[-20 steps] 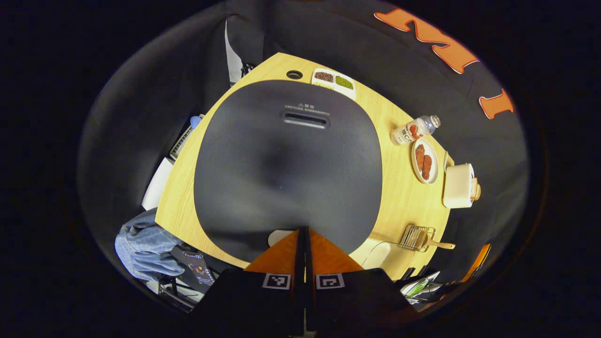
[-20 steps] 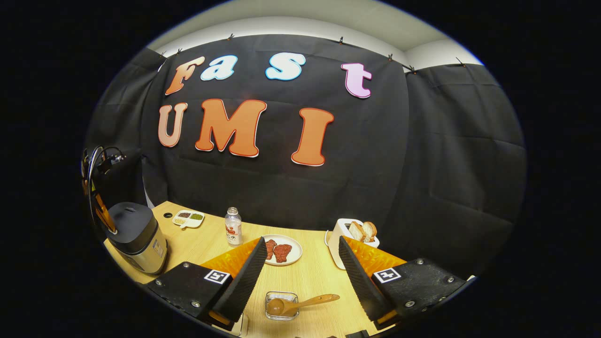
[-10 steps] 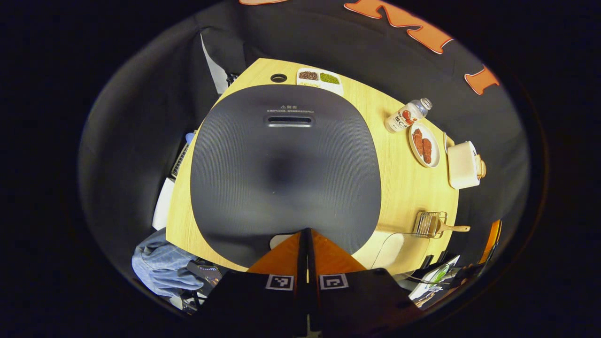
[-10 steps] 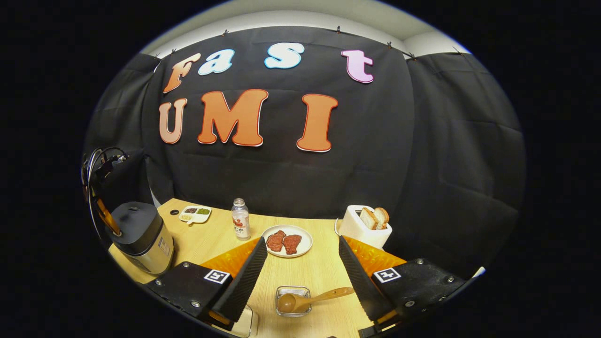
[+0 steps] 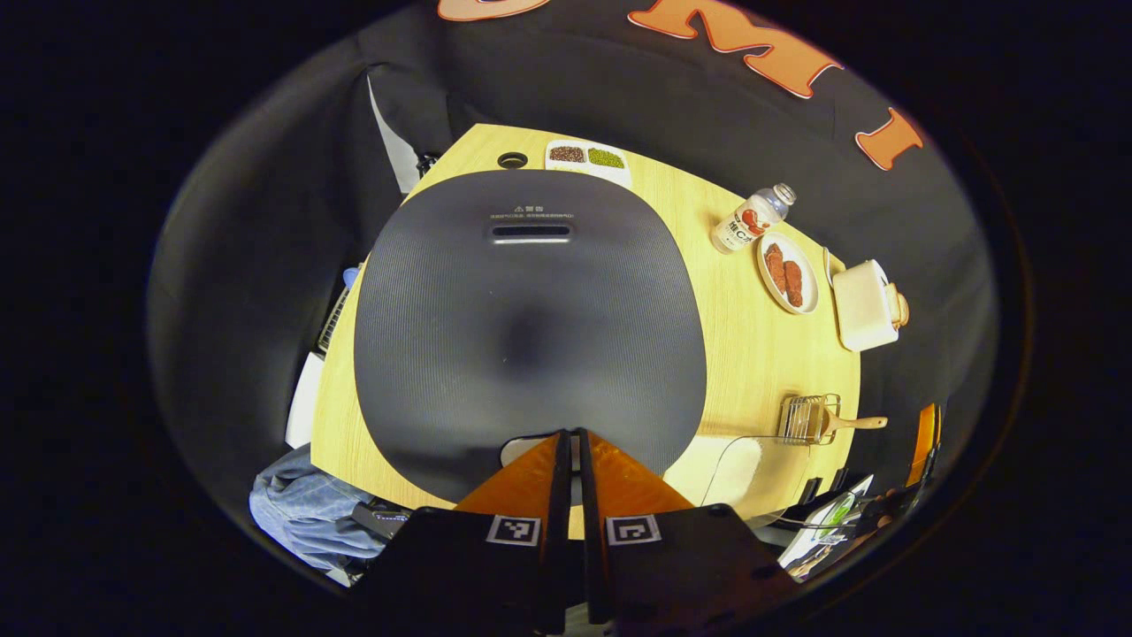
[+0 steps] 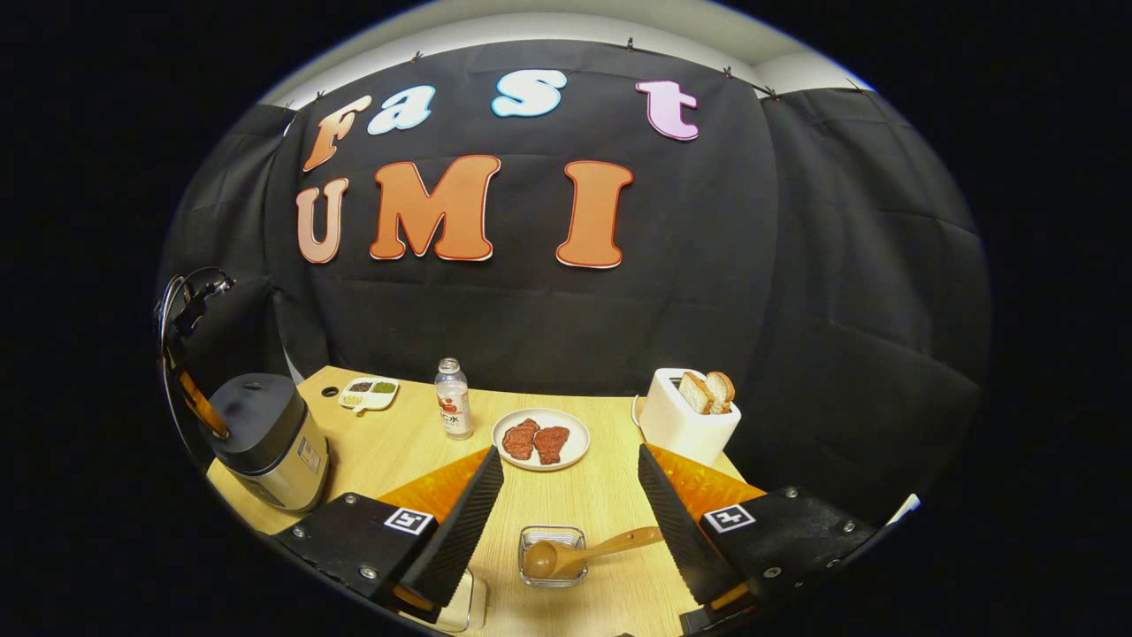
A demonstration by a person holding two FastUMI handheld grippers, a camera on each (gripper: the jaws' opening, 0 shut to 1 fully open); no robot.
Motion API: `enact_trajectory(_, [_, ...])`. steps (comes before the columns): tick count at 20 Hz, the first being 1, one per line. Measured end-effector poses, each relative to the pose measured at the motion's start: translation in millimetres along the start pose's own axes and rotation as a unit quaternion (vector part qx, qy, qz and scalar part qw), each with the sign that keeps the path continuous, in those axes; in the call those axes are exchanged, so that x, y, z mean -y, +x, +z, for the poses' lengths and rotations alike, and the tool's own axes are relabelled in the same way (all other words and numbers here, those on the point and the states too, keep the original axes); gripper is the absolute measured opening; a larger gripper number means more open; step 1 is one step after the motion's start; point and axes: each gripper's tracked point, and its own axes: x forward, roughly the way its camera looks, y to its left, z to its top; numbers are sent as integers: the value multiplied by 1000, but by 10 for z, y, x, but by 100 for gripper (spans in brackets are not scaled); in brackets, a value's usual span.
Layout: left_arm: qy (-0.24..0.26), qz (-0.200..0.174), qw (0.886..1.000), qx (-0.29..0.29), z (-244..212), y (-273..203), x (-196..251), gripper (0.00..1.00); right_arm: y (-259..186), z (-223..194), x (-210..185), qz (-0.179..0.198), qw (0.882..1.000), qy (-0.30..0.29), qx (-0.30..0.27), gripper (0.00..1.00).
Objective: Close the left gripper, press the button to open the rice cooker; take a wooden spoon from the chopstick holder with the right hand, scoop a spoonful of rice and pour it into the rice cooker, then put the wooden spoon back into the chopstick holder.
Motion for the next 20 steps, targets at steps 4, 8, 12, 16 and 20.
enact_trajectory(4, [13, -3, 999, 46, 66, -183, 49, 14, -4, -104, 137, -6, 1000, 0, -8, 96])
enact_trajectory(8, [62, 5, 984, 167, 400, -660, 136, 14, 17, -229, 200, -6, 1000, 8, -23, 95])
enact_trajectory(12, [114, 70, 935, 328, 810, -1425, 120, 14, 42, -310, 216, -1, 999, 2, -32, 96])
enact_trajectory(16, [128, 87, 901, 404, 762, -1899, 223, 13, 54, -415, 227, 4, 999, 6, -45, 95])
enact_trajectory(20, [116, 101, 868, 472, 726, -2169, 252, 21, 92, -517, 299, 3, 998, 10, -58, 95])
